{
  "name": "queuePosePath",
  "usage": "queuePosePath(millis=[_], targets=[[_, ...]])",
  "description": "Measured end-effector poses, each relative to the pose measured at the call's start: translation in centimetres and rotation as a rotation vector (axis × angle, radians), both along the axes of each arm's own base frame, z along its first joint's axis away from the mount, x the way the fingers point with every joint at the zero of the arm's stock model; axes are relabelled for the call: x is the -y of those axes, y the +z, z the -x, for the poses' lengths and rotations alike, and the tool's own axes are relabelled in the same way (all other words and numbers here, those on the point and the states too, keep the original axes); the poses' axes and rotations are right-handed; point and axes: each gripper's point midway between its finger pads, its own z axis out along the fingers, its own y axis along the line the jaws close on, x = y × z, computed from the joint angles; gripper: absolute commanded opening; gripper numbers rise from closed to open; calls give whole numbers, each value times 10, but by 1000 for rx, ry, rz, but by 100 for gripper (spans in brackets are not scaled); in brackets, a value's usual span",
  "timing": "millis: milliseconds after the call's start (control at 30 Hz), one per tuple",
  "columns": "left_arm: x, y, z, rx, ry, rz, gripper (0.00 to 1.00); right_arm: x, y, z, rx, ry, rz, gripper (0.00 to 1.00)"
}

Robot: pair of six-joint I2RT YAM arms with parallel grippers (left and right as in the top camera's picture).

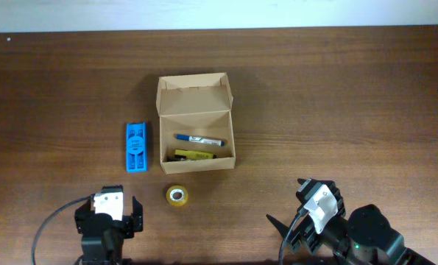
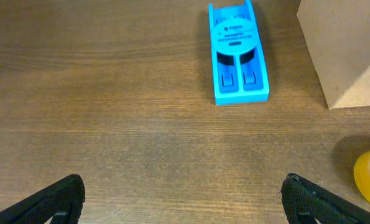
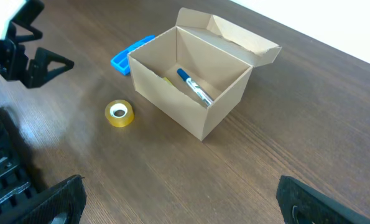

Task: Pack container
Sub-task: 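Move the left gripper to the blue duster and grasp it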

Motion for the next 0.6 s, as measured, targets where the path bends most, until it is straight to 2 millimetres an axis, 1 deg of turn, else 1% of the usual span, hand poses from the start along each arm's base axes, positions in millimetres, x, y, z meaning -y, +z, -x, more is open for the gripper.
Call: queuePosePath(millis=[67, 167, 233, 267, 300, 333, 433, 467, 533, 600], targets=[[0, 17, -1, -2, -1, 0, 100, 0, 0, 0, -1, 0, 0, 99], [5, 68, -10, 49, -23, 15, 100, 0, -1, 0, -3, -1, 2, 99], [11, 111, -18, 105, -58, 37, 100, 0, -2, 0, -3, 0, 3, 99], [14, 128, -22, 125, -73, 46, 100, 0, -2, 0, -4, 0, 3, 99], [19, 153, -30, 151, -96, 58, 100, 0, -2, 0, -4, -1, 4, 99], [21, 163, -34, 154, -107, 66, 99, 0, -2, 0, -4, -1, 2, 99], [26, 185, -52, 120, -131, 85, 100, 0, -3, 0, -4, -1, 4, 99], [27, 187, -57, 98, -136, 91, 100, 0, -3, 0, -4, -1, 4, 99], [30, 182, -67, 9, -149, 111, 100, 0, -3, 0, -5, -1, 4, 99], [33, 172, -80, -85, -155, 130, 100, 0, -3, 0, -6, 0, 5, 99]])
